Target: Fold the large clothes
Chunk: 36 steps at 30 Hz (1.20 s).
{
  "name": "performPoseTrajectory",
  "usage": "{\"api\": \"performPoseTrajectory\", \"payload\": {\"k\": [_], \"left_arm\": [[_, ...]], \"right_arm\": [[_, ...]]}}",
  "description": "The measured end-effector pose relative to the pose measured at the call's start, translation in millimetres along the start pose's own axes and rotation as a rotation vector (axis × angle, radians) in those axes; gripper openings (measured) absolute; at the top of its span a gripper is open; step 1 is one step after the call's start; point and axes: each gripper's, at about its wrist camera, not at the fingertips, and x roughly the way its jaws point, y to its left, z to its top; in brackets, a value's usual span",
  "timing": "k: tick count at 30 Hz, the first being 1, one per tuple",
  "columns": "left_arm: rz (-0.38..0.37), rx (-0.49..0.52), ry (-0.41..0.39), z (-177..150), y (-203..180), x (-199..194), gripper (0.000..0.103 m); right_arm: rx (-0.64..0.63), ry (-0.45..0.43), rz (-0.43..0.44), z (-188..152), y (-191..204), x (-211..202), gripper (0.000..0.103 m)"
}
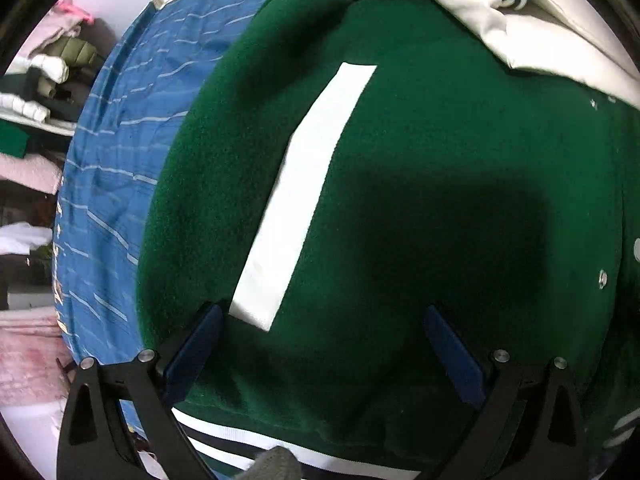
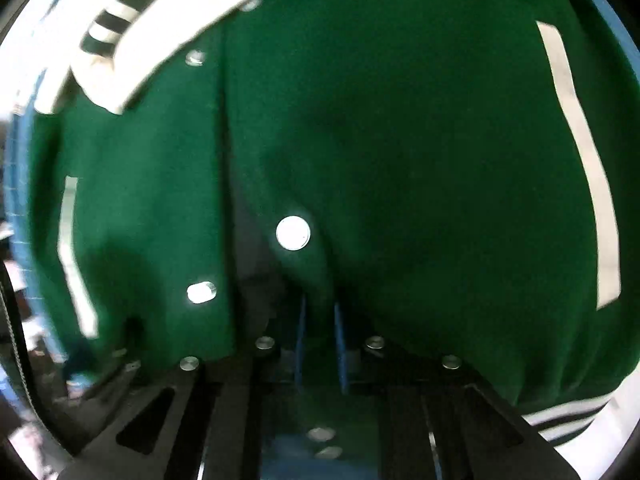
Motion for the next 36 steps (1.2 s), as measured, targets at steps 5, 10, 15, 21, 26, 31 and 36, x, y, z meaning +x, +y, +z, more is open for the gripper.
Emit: {"api": "performPoseTrajectory", "payload": {"k": [5, 10, 15, 21, 26, 31, 36], "left_arm": [[-0.032, -0.036, 0.008, 9.3, 8.2, -6.8, 0.103], [-0.048, -0.115, -0.020, 11.9, 30.7, -29.5, 0.103], [0.029, -0.136, -0.071, 36.5, 47.7, -44.6, 0.103], [0.198, -0.080, -0.214, 138.1, 35.9, -25.4, 0.103], [0.300, 0.015, -0.168, 198.0, 37.7, 39.5, 0.103], [0.149, -0.124, -0.150, 195.0, 72.6, 50.5, 0.103], [0.177, -0.166, -0.124, 174.9, 89.1, 35.0, 0.103]], "right_arm": [[-0.178, 0.086, 0.080, 14.4, 16.8, -9.4, 0.029], [-0.011, 0.077, 0.322, 40.3, -5.5, -32.9, 0.040], [-0.044, 0.103, 0.354, 53.0, 17.2, -21.1, 0.040], [-0.078, -0.026, 0.255, 71.5, 23.5, -26.2, 0.040], [-0.007, -0.062, 0.213, 79.5, -22.5, -47.2, 0.040], [0.008, -0.070, 0.178, 80.4, -43.9, -51.5, 0.040], [0.041, -0.018, 0.264, 66.4, -63.4, -55.6, 0.040]]}}
